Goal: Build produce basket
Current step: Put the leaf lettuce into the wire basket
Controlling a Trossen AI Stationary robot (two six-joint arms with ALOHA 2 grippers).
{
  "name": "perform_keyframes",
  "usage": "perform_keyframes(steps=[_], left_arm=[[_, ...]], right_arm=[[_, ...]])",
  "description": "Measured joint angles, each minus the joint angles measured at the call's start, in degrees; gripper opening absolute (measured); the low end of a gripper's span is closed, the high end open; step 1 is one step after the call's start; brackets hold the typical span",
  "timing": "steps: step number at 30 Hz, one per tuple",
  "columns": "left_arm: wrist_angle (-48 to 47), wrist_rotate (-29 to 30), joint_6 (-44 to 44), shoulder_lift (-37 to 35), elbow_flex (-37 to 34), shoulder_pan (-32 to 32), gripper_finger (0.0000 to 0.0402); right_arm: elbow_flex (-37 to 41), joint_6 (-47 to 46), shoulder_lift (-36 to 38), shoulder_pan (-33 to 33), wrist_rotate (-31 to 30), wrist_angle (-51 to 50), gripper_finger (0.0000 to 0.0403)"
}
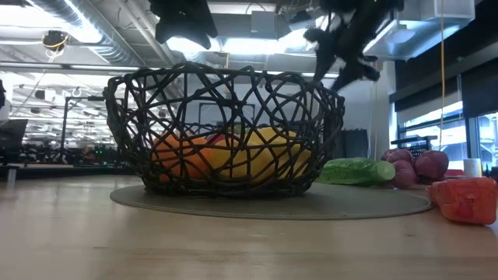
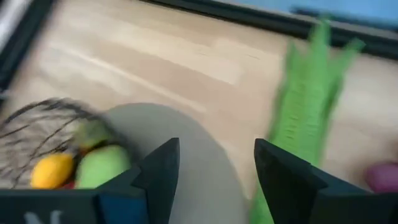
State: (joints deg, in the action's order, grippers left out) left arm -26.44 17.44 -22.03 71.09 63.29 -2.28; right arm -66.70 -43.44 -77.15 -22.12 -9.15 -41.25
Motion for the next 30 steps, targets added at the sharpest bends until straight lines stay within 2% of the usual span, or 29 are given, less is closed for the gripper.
perform_keyframes(steps=[4, 9, 15, 22, 30], left_arm=[[0.1, 0.0, -0.2, 0.0, 0.0, 0.0, 0.0153], [0.1, -0.5, -0.3, 0.0, 0.0, 0.0, 0.0153], [0.1, -0.6, -0.3, 0.0, 0.0, 0.0, 0.0153], [0.1, -1.7, -0.3, 0.0, 0.0, 0.0, 0.0153], [0.1, -2.8, -0.3, 0.0, 0.0, 0.0, 0.0153]], right_arm=[[0.4, -0.6, -4.5, -7.9, 5.1, 0.1, 0.02], [0.5, 2.8, -10.7, -11.9, 7.3, 2.9, 0.02], [0.5, 3.5, -16.5, -14.5, 5.7, 8.3, 0.02], [0.5, 3.9, -22.7, -15.8, 1.5, 8.8, 0.02], [0.5, 6.3, -26.3, -16.1, -0.2, 8.9, 0.02]])
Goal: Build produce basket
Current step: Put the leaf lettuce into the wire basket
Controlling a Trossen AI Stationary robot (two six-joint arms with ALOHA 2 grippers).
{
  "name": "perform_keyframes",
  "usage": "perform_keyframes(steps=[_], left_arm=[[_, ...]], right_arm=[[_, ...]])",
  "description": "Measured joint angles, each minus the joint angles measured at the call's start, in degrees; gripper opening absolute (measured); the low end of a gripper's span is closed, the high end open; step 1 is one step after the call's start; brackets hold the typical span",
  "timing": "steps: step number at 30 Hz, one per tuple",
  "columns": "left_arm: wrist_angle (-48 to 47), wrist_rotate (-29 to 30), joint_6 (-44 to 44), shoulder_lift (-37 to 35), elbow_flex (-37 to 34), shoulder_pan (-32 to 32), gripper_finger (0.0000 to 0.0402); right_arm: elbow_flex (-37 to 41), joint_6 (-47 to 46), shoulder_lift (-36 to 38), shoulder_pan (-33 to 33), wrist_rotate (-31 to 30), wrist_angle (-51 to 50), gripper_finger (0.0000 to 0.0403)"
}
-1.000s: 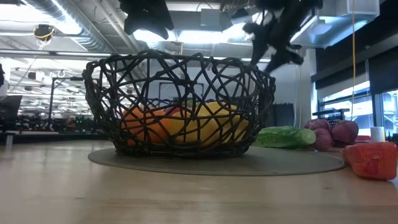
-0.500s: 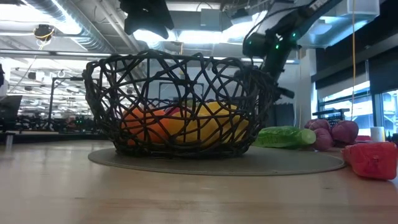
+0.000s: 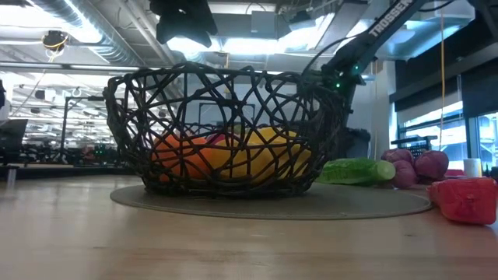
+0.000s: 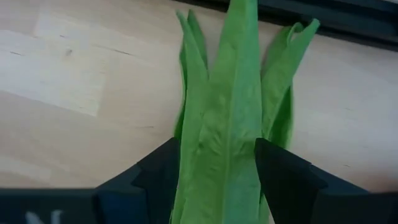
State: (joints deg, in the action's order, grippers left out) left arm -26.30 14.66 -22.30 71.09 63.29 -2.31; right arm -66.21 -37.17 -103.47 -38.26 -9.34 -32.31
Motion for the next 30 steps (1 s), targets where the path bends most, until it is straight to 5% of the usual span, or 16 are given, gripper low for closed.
perform_keyframes(steps=[10, 14, 21, 30], left_arm=[[0.0, -0.7, 0.3, 0.0, 0.0, 0.0, 0.0153], [0.0, -0.8, 0.4, 0.0, 0.0, 0.0, 0.0153], [0.0, -0.8, 0.4, 0.0, 0.0, 0.0, 0.0153], [0.0, -0.8, 0.5, 0.0, 0.0, 0.0, 0.0153]], right_arm=[[0.0, 0.9, -4.4, 0.0, 0.5, 0.1, 0.0194], [0.0, 2.8, -4.4, 0.0, 0.7, 0.2, 0.015], [0.0, 5.8, -4.4, 0.0, 0.8, 0.6, 0.0015], [-2.0, 10.7, -4.3, 0.6, 2.0, -0.9, 0.0004]])
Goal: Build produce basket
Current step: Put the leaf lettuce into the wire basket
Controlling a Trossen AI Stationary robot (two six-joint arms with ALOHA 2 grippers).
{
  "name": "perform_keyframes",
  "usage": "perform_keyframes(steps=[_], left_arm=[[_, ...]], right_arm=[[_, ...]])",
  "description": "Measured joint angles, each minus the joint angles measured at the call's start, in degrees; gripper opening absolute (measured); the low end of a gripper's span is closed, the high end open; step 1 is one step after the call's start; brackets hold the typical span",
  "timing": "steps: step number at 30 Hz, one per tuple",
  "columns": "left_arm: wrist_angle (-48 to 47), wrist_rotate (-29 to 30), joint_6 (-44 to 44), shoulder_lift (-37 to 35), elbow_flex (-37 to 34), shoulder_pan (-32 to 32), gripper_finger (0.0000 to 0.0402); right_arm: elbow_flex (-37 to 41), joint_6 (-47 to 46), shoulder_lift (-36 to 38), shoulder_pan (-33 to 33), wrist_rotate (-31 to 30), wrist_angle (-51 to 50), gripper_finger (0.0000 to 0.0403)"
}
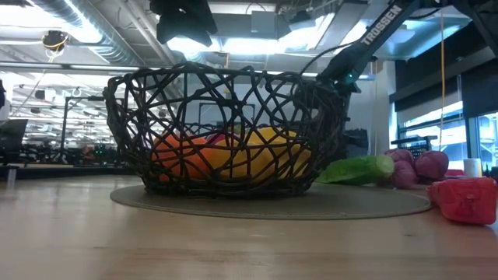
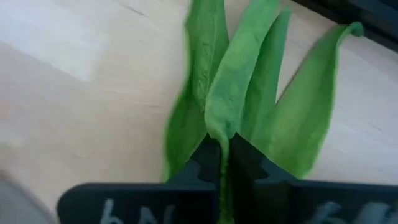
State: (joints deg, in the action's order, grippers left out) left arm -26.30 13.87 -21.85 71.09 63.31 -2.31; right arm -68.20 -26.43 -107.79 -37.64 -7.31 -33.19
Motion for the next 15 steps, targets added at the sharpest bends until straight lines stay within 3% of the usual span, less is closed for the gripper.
perform_keyframes(steps=[10, 15], left_arm=[[0.0, 0.0, 0.0, 0.0, 0.0, 0.0, 0.0153], [0.0, 0.0, 0.6, 0.0, 0.0, 0.0, 0.0153]], right_arm=[[-9.0, 1.7, 0.0, 3.2, -0.5, -5.3, 0.0001], [-14.2, 3.2, 0.0, 4.6, -5.3, -10.2, 0.0001]])
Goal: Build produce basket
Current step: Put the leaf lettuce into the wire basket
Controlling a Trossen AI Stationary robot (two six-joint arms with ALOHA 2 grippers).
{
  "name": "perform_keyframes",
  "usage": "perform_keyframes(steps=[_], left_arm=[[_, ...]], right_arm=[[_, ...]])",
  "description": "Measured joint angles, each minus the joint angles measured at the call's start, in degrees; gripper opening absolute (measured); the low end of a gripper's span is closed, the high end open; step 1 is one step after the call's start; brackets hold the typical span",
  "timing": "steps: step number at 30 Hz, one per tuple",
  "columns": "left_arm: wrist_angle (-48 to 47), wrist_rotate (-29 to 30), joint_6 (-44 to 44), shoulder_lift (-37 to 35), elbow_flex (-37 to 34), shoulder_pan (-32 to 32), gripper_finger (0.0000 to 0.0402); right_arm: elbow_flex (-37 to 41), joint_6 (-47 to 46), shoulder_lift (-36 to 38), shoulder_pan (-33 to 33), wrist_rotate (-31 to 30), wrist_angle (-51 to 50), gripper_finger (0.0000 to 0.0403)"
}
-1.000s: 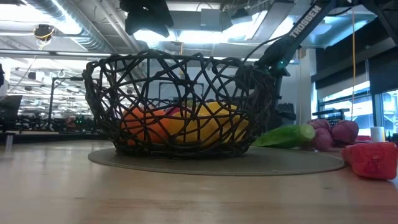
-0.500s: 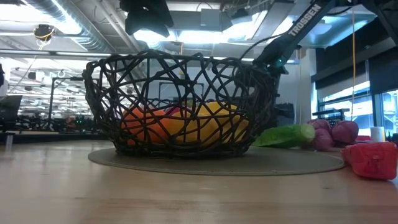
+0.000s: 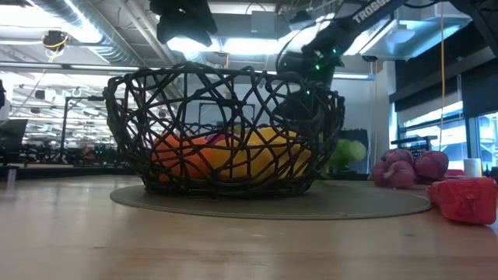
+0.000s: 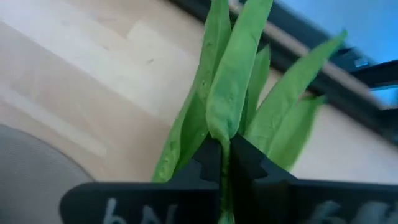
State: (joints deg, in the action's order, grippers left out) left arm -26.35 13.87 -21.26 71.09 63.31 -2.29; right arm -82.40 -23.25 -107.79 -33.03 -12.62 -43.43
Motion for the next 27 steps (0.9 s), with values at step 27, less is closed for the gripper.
perform_keyframes(steps=[27], left_arm=[[-11.1, 10.6, 2.8, -12.3, 0.2, 0.0, 0.0153]], right_arm=[[-36.0, 10.2, 0.1, 13.6, -12.4, -3.2, 0.0]])
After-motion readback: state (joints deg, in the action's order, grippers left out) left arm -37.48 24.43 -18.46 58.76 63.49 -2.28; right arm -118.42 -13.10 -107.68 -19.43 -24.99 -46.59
